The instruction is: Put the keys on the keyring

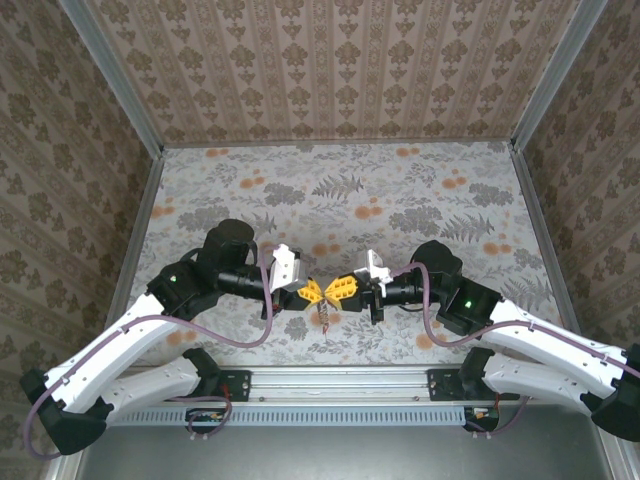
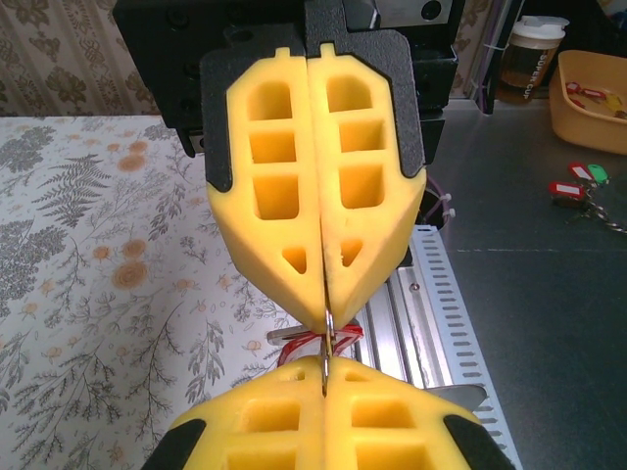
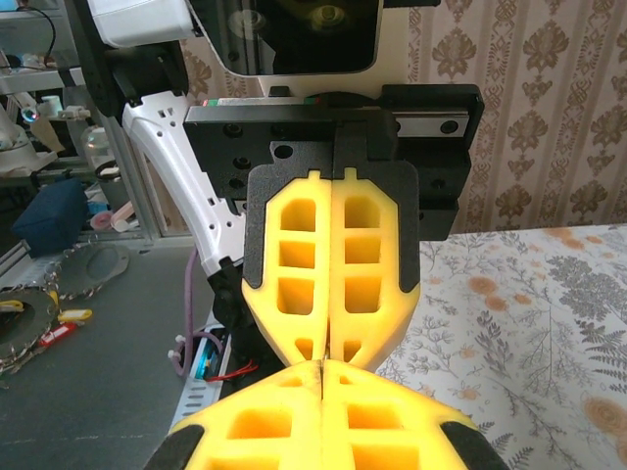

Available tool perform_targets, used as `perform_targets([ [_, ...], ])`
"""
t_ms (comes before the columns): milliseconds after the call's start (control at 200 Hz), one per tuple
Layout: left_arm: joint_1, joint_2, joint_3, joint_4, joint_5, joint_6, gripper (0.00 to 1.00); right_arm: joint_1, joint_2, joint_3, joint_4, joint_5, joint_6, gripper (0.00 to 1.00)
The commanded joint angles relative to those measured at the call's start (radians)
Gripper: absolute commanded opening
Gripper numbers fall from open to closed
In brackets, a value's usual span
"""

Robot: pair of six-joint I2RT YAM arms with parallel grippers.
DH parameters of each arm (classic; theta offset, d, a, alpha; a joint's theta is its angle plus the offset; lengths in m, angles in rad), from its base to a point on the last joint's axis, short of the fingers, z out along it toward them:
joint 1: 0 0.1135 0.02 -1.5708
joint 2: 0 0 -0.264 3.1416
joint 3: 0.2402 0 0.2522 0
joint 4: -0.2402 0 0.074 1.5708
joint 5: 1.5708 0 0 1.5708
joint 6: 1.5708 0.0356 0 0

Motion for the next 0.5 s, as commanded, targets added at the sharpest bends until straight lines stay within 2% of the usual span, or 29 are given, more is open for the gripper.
perform_targets([
  [0, 0.009, -0.026, 0.002, 0.044, 0.044, -0.015, 0.0, 0.014, -0.018, -0.005, -0.042, -0.034, -0.045, 0.0],
  [210, 0.01, -0.017, 0.014, 0.043, 0.062, -0.027, 0.0, 0.031, -0.037, -0.013, -0.077, -0.007, -0.132, 0.0],
  [495, 0.01, 0.004, 0.037, 0.036, 0.07, -0.034, 0.0, 0.083, -0.064, -0.027, -0.099, 0.093, -0.249, 0.0],
])
